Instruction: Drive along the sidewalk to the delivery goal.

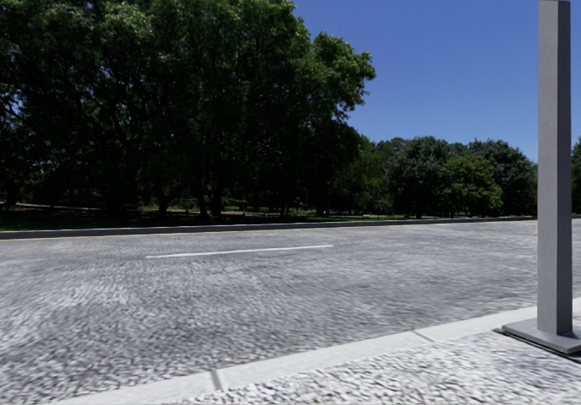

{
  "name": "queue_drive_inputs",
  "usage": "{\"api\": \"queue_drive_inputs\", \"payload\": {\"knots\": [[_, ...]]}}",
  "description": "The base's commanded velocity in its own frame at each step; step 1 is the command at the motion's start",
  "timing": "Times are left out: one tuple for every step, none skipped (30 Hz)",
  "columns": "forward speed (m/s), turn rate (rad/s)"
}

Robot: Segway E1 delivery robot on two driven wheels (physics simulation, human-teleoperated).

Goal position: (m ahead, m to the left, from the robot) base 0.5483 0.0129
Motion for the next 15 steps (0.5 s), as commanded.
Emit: {"api": "queue_drive_inputs", "payload": {"knots": [[0.0,0.0],[0.0,0.0],[0.0,0.0],[0.0,0.0],[0.0,0.0],[0.0,0.0],[0.0,0.0],[0.0,0.0],[0.0,0.0],[0.0,0.0],[0.0,0.0],[0.0,0.0],[0.0,0.0],[0.0,0.0],[0.0,0.0]]}}
